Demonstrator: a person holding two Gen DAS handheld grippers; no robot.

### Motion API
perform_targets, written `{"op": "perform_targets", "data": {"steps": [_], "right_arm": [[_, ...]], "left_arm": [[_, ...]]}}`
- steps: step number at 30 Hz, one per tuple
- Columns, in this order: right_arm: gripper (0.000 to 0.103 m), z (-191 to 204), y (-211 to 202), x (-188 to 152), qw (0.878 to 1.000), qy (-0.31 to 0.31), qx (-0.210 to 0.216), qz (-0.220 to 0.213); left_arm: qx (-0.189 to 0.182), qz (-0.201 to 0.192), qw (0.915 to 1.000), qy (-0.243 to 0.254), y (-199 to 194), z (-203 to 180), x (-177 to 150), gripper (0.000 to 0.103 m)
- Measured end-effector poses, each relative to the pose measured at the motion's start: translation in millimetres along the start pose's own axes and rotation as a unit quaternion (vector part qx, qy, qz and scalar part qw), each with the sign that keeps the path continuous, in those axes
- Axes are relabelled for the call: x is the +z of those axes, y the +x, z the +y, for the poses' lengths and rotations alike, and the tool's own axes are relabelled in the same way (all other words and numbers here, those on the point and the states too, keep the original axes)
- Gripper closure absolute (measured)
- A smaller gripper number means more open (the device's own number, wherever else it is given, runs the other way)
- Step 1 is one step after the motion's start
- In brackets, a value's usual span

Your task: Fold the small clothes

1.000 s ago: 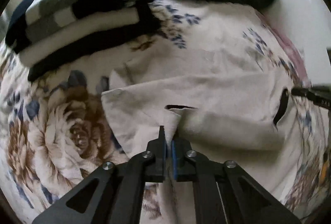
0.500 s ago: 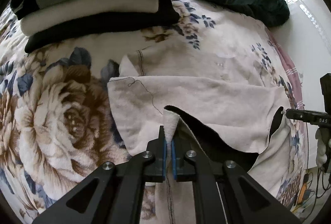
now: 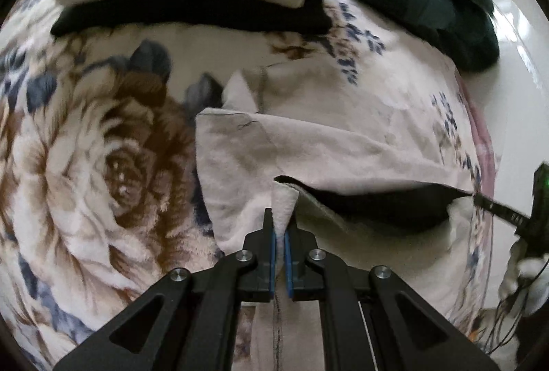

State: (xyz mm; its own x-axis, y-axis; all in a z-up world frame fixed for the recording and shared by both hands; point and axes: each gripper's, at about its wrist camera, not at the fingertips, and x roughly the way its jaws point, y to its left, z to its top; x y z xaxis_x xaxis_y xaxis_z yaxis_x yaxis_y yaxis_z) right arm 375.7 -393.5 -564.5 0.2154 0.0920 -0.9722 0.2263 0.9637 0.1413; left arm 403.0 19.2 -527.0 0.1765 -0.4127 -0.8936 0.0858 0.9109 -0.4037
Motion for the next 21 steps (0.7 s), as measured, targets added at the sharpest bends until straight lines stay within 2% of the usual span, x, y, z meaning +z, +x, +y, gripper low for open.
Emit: {"op": "perform_targets", "data": {"steps": [9,13,14,16,17,18,19,21], "right_arm": [[0.101,-5,14,6,1.0,0.009,-0.02,0.016],[0.101,-9,25,11,0.998,0.025,-0.013,0.058],[0.098,-10,24,13,0.997,0.032,-0.007,0.067],[0.085,-10,17,20,0.996,0.043,-0.001,0.078],[0.07,-8,9,24,0.997,0.045,0.001,0.069],[0.062,-5,1,29,0.997,0.046,0.008,0.056],[0.061,1,-5,36,0.998,0.045,0.02,0.045],[0.054,14,-3,56,0.998,0.037,0.037,0.044]], "left_arm": [[-0.002,0.017,0.9995,-0.028,8,10,0,0.1],[-0.009,0.033,0.9991,-0.026,-3,5,5,0.096],[-0.011,0.034,0.999,-0.026,-9,2,8,0.096],[-0.002,0.022,0.9997,-0.014,-25,-8,21,0.078],[-0.003,0.013,0.9999,-0.004,-30,-13,28,0.074],[-0.005,0.004,0.9999,0.013,-34,-21,39,0.063],[0.0,-0.003,0.9995,0.031,-34,-30,49,0.054],[0.025,-0.008,0.9968,0.075,-22,-47,70,0.052]]}}
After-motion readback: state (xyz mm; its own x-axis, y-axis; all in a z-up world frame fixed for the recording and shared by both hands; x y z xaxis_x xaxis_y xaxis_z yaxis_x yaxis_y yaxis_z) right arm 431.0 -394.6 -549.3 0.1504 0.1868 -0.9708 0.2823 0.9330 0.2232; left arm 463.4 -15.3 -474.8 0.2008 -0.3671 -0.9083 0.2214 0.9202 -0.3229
